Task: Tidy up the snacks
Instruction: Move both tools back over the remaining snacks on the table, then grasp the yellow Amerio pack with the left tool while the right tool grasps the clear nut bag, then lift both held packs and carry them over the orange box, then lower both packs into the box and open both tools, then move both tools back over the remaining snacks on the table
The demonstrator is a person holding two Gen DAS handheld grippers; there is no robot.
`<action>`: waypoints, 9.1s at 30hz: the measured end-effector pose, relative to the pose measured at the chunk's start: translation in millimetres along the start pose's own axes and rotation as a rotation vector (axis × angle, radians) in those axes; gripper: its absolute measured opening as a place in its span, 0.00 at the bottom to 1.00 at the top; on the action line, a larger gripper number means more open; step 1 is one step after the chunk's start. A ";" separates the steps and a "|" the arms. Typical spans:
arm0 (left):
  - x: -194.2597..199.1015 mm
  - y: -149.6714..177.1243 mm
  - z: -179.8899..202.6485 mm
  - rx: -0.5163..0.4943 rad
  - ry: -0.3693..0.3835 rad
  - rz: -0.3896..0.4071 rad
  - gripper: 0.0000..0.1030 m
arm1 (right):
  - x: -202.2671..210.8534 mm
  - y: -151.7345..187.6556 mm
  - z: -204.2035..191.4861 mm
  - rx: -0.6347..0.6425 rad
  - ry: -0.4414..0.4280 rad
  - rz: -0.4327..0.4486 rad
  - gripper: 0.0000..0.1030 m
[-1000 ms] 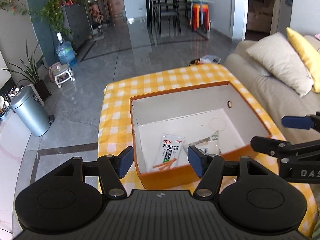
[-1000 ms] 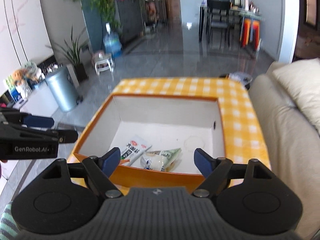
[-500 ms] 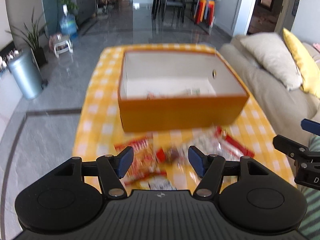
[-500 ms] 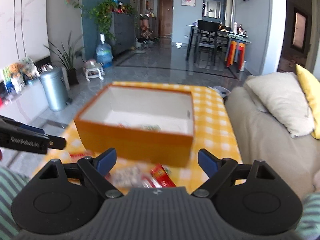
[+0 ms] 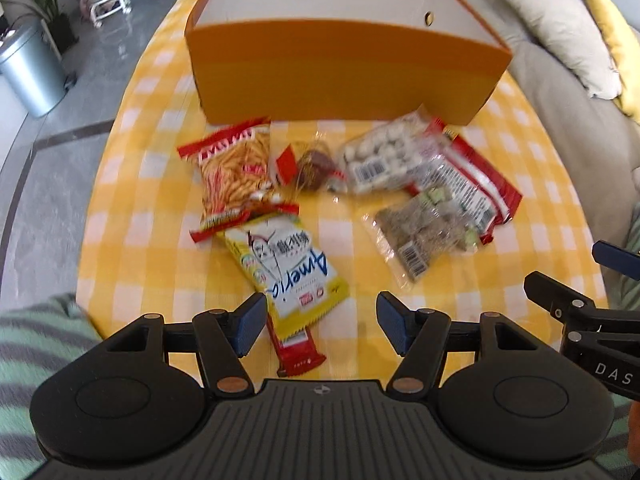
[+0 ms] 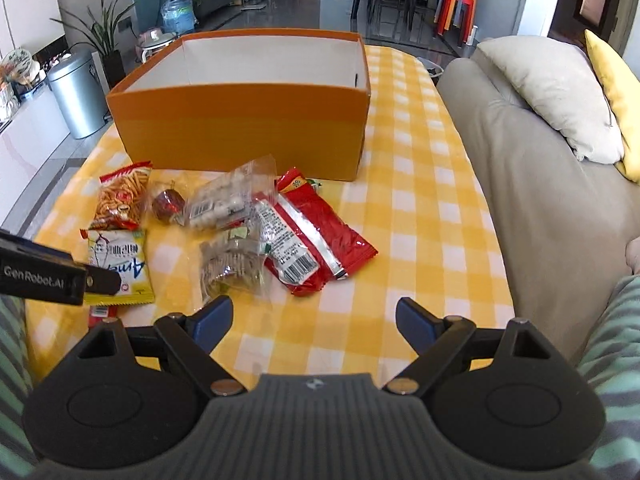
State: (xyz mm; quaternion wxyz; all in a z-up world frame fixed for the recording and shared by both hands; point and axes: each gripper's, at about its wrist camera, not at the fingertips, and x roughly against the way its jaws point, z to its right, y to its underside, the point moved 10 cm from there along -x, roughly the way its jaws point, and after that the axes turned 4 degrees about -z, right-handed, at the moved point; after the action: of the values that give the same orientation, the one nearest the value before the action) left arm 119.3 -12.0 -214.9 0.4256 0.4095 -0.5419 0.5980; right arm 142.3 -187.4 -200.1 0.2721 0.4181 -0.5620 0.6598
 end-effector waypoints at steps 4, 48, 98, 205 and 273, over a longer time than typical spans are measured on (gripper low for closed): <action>-6.4 1.6 0.2 0.004 -0.004 -0.017 0.72 | -3.8 3.2 -3.3 0.011 -0.010 -0.008 0.83; -14.4 2.9 -50.4 0.297 0.096 0.113 0.75 | -40.8 -15.4 -28.6 -0.046 -0.184 0.034 0.62; -60.6 -12.7 16.9 0.134 -0.066 -0.009 0.80 | -54.3 19.5 -30.6 0.090 -0.122 -0.099 0.54; -66.4 -204.6 -28.0 -0.219 -0.045 -0.158 0.76 | -148.1 -225.6 -12.8 0.102 -0.132 -0.430 0.43; -16.0 -58.2 -59.8 0.149 -0.021 0.257 0.82 | -104.5 -46.0 -6.0 0.294 -0.057 0.102 0.90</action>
State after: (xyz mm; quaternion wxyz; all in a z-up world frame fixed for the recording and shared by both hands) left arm 177.9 49.6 -217.3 0.3083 0.3731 -0.5485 0.6818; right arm 231.5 -159.9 -266.2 0.1580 0.4430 -0.4872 0.7358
